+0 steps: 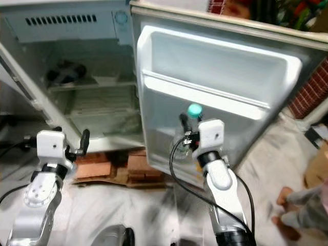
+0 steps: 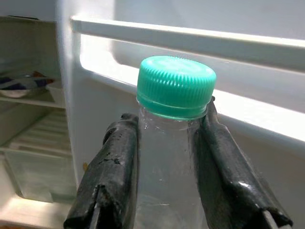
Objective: Restocking fridge
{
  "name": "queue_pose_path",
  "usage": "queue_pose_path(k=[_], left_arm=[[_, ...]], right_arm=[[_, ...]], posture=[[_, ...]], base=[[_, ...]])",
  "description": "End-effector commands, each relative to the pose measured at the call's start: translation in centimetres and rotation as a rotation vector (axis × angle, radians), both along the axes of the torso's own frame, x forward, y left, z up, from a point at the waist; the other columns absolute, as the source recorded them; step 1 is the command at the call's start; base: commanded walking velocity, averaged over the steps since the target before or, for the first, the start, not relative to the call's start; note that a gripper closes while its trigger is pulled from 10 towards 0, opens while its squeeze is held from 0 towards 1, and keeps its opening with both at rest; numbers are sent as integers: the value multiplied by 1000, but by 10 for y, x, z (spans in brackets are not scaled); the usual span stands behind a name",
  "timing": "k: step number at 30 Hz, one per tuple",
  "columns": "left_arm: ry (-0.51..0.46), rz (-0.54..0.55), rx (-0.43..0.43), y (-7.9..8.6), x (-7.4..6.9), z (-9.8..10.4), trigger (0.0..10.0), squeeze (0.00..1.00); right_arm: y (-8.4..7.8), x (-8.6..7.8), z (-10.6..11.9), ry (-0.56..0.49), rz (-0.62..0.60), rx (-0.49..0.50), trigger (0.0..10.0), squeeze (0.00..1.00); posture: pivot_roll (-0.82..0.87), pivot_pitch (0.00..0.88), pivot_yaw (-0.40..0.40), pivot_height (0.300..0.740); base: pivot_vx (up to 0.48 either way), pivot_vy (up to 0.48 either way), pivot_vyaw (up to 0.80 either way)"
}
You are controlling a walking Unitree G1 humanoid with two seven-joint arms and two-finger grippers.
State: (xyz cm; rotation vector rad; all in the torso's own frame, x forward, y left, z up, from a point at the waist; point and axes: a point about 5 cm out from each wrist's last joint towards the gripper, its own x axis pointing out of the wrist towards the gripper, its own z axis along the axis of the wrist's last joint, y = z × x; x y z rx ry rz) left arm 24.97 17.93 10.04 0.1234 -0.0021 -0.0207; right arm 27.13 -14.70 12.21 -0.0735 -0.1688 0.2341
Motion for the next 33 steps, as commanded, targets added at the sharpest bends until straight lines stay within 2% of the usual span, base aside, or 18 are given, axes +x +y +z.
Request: queue_pose_path(k=[1,14,19,33], left_arm=[[11,-9,-3,-5,-3,-2,10000,0],[36,-14,15,-6,-7,-5,10000,0],[40,-17,15,-6,-7,-6,10000,0],[48,-15,0,-6,-10,-6,10000,0]], right_arm=[[-11,-1,1,-10,-38,-12,10000,0],[-12,-1,-1,0,-62,2,10000,0],[-12,-1,-3,13,-52,4,10000,0],[-7,-9,-15,74,-9,20,10000,0]], posture=[[45,108,-3,740],[49,113,-4,740],[49,115,-4,740],[50,125,-5,740]], base=[[0,0,0],[0,-25,0],[0,-345,0],[0,0,0]])
